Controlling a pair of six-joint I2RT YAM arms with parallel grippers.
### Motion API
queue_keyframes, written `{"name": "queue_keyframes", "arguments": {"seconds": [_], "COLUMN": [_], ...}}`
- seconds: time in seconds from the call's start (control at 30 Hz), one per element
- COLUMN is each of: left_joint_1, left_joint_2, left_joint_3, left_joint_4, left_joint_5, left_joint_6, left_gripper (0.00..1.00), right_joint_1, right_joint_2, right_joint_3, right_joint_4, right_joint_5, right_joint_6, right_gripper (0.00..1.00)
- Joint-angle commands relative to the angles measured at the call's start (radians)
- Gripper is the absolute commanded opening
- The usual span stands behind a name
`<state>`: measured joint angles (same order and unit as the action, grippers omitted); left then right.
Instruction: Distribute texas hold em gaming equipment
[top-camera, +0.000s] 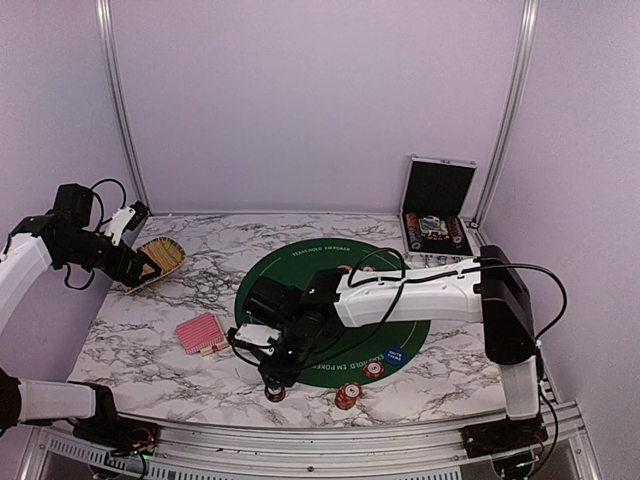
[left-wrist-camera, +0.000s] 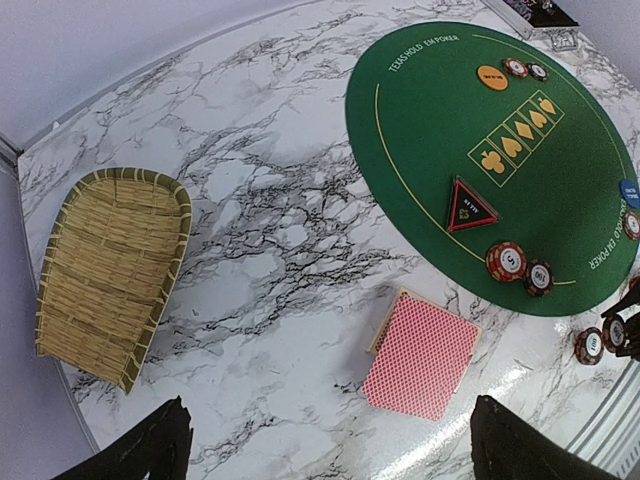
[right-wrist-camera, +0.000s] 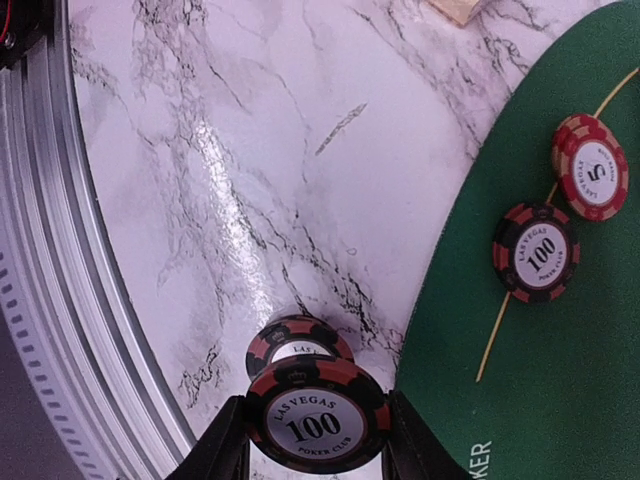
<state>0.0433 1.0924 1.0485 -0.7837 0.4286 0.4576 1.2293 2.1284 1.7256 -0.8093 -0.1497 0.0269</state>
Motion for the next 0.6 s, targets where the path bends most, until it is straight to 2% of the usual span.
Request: {"name": "queue_keyframes", "arguments": {"seconds": [0.0,0.2,0.57], "left_joint_1": [0.006,0.006,0.006], "left_joint_2": [0.003,0.002,0.005], "left_joint_3": [0.027,0.025,0.019], "left_joint_4": [-0.023,-0.023,-0.023], "left_joint_5": [0.010,0.012,0.019], "left_joint_6": [0.011,0.010,0.012], "left_gripper": [0.99,0.99,0.99], "right_joint_1": [-0.056,-0.165,-0.464], "right_joint_2": [-0.097,-0.242,-0.547], "right_joint_3": [-0.010,-0.179,-0.645], "right_joint_4": [0.015,0.055,0.145], "right_joint_5": [-0.004,0.036,0.113], "right_joint_6": [0.052,0.119,0.240], "right_gripper": [0.24,0.21,0.20]}}
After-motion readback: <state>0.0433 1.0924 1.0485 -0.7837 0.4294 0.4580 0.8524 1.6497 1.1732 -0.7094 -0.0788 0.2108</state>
